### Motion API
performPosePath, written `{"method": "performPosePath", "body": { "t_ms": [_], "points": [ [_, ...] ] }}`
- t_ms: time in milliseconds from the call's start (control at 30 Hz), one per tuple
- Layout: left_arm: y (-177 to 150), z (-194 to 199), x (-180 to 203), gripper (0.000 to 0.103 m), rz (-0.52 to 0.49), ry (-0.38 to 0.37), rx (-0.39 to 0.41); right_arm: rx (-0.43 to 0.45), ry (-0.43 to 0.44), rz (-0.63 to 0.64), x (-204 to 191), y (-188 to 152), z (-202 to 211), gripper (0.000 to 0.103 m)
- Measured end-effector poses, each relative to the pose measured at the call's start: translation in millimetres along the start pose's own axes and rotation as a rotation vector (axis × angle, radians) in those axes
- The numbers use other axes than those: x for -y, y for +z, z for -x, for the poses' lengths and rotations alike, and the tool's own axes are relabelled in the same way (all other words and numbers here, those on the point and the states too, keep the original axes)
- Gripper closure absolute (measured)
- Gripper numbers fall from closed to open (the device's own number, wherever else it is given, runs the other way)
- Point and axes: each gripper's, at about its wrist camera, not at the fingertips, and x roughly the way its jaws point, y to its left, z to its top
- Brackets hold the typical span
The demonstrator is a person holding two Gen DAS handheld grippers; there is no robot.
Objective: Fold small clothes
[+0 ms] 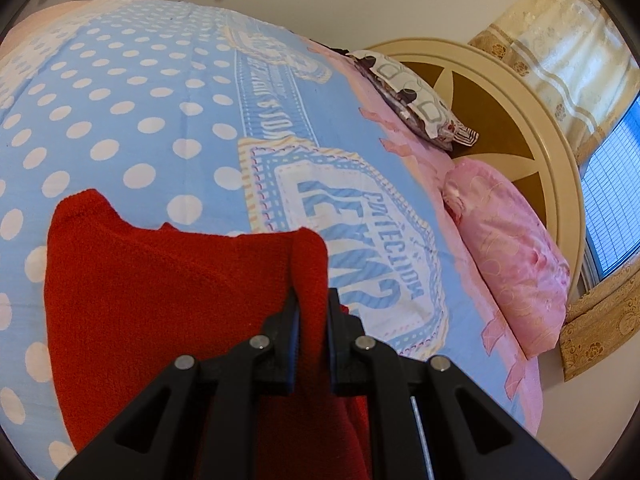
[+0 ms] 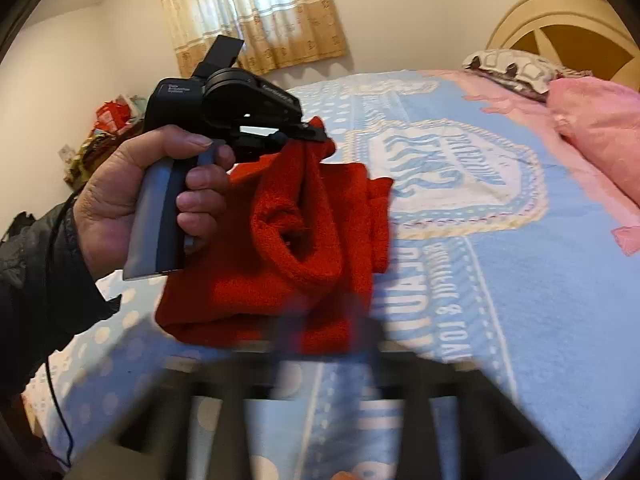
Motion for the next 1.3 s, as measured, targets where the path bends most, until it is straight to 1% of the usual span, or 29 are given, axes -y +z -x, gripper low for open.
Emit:
{"method": "performPosePath", "body": {
  "t_ms": [33, 100, 133, 200, 233, 300, 333, 367, 467, 533, 567, 667, 733, 767, 833, 933, 967, 1000, 1033, 1067, 1100, 1133, 1167, 1200, 1267, 1300],
  "points": [
    [0, 0, 0, 0.092, 0.001, 0.000, 0.001, 0.006, 0.015, -0.010, 0, 1, 0, 0.023],
    [1, 0, 1, 0.092, -0.004, 0.001, 0.002, 0.029, 0.058, -0.025, 0, 5, 2, 0.023],
    [1, 1, 2, 0.092, -0.006, 0.001, 0.002, 0.029, 0.062, -0.023, -3, 7, 1, 0.024],
    [2, 2, 3, 0.092, -0.011, 0.002, 0.004, 0.023, 0.044, -0.001, -8, 11, -5, 0.038],
    [3, 3, 4, 0.092, -0.012, 0.002, 0.004, 0.008, 0.041, 0.010, -10, 13, -12, 0.049],
    [2, 3, 5, 0.092, -0.014, 0.003, 0.004, -0.038, 0.032, 0.001, -7, 15, -30, 0.061],
    [3, 3, 4, 0.092, -0.014, 0.003, 0.004, -0.062, 0.029, -0.018, -2, 16, -40, 0.086],
    [3, 3, 5, 0.092, -0.016, 0.004, 0.003, -0.069, 0.035, -0.029, 2, 15, -43, 0.094],
    [4, 6, 9, 0.092, -0.025, -0.001, 0.003, -0.037, 0.072, -0.063, 8, 13, -29, 0.095],
    [4, 7, 15, 0.092, -0.042, -0.012, 0.006, -0.015, 0.074, -0.063, 10, 11, -17, 0.095],
    [4, 7, 20, 0.092, -0.056, -0.018, 0.009, -0.019, 0.073, -0.067, 12, 8, -14, 0.095],
    [2, -2, 31, 0.093, -0.079, -0.009, 0.011, -0.069, 0.070, -0.114, 24, 0, -23, 0.095],
    [-4, -13, 37, 0.092, -0.122, 0.038, 0.007, -0.109, 0.079, -0.142, 31, -4, -32, 0.095],
    [-7, -18, 39, 0.091, -0.136, 0.064, 0.002, -0.104, 0.074, -0.150, 33, -4, -31, 0.095],
    [-13, -17, 40, 0.090, -0.147, 0.048, -0.003, -0.105, 0.059, -0.144, 33, -4, -29, 0.095],
    [-23, 6, 48, 0.085, -0.237, 0.066, 0.055, -0.119, 0.051, -0.140, 34, -9, -28, 0.095],
    [-28, 19, 48, 0.078, -0.273, 0.063, 0.074, -0.123, 0.049, -0.136, 34, -9, -27, 0.095],
    [-32, 31, 47, 0.068, -0.294, 0.074, 0.090, -0.125, 0.050, -0.130, 33, -8, -27, 0.095],
    [-36, 39, 44, 0.062, -0.302, 0.089, 0.107, -0.127, 0.052, -0.122, 32, -8, -26, 0.093],
    [-42, 53, 38, 0.055, -0.310, 0.108, 0.135, -0.130, 0.051, -0.107, 30, -6, -25, 0.090],
    [-48, 63, 33, 0.054, -0.324, 0.126, 0.152, -0.129, 0.039, -0.093, 30, -4, -23, 0.085],
    [-56, 74, 26, 0.054, -0.338, 0.153, 0.168, -0.122, 0.026, -0.087, 31, 0, -19, 0.069],
    [-63, 82, 19, 0.050, -0.347, 0.173, 0.179, -0.105, 0.016, -0.088, 33, 5, -14, 0.048],
    [-73, 90, 11, 0.046, -0.358, 0.207, 0.192, -0.081, 0.017, -0.099, 36, 11, -9, 0.043],
    [-85, 96, -1, 0.045, -0.361, 0.251, 0.204, -0.047, 0.032, -0.118, 40, 28, -4, 0.043],
    [-93, 101, -10, 0.045, -0.358, 0.259, 0.204, -0.043, 0.027, -0.113, 40, 38, -6, 0.043]
  ]
}}
